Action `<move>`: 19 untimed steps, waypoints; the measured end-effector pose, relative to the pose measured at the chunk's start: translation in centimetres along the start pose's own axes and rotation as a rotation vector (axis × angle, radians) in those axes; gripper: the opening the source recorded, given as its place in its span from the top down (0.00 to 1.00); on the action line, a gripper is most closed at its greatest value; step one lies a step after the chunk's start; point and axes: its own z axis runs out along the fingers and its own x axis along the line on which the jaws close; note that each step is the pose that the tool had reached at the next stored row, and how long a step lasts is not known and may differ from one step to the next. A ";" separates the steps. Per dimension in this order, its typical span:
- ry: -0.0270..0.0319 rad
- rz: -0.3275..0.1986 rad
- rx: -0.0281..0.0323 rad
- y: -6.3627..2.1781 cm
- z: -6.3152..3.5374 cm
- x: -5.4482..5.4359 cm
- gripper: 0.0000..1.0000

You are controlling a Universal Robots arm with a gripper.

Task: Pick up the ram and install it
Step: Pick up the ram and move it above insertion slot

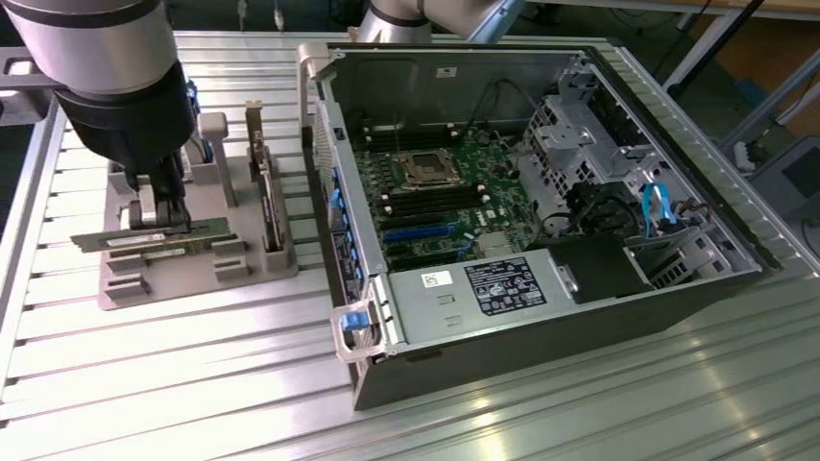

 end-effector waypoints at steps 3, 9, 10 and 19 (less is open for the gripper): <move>0.0002 0.000 0.0001 0.02 -0.83 0.0 0.88; 0.0002 0.000 0.0001 0.04 -2.20 0.0 0.88; 0.0002 0.000 0.0001 0.05 -2.33 0.0 0.88; 0.0002 0.000 0.0001 0.07 -3.74 0.1 0.88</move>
